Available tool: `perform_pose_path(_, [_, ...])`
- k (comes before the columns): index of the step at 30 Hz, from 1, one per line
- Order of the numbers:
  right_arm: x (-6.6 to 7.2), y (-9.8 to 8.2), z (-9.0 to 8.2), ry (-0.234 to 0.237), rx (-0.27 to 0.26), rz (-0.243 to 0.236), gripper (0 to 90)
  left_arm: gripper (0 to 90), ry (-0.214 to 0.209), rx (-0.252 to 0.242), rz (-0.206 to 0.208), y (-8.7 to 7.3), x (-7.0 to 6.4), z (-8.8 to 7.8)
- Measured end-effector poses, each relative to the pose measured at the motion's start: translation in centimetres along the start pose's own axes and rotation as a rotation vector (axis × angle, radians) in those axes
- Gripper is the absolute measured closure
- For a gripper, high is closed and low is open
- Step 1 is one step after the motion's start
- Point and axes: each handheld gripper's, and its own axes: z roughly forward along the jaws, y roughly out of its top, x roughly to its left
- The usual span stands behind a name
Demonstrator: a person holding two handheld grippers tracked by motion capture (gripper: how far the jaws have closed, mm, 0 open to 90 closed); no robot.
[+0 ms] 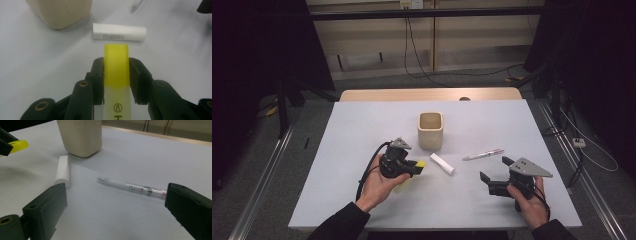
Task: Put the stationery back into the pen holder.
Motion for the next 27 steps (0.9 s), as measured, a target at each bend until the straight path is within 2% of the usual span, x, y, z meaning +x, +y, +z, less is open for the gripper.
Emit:
perform_pose_path(10, [-0.3, -0.1, -0.1, 0.000, -0.003, 0.009, 4.5, 67.3, 0.007, -0.099, 0.069, 1.4, 0.0, -1.4])
perform_pose_path(15, [-0.2, -0.1, -0.2, 0.001, -0.005, 0.009, 4.4, 67.3, 0.006, -0.161, 0.081, 2.6, 0.1, -2.7])
perform_pose_path(16, [-0.2, -0.1, -0.2, 0.001, -0.004, 0.009, 4.4, 67.3, 0.013, -0.173, 0.093, 2.8, 0.3, -2.9])
perform_pose_path(22, [-0.4, -0.2, -0.3, -0.003, -0.006, 0.015, 4.4, 67.3, 0.043, -0.223, 0.093, 3.7, 1.2, -3.3])
perform_pose_path(27, [-0.3, -0.1, -0.1, 0.001, -0.004, 0.012, 4.4, 67.3, 0.064, -0.258, 0.115, 4.4, 1.5, -3.6])
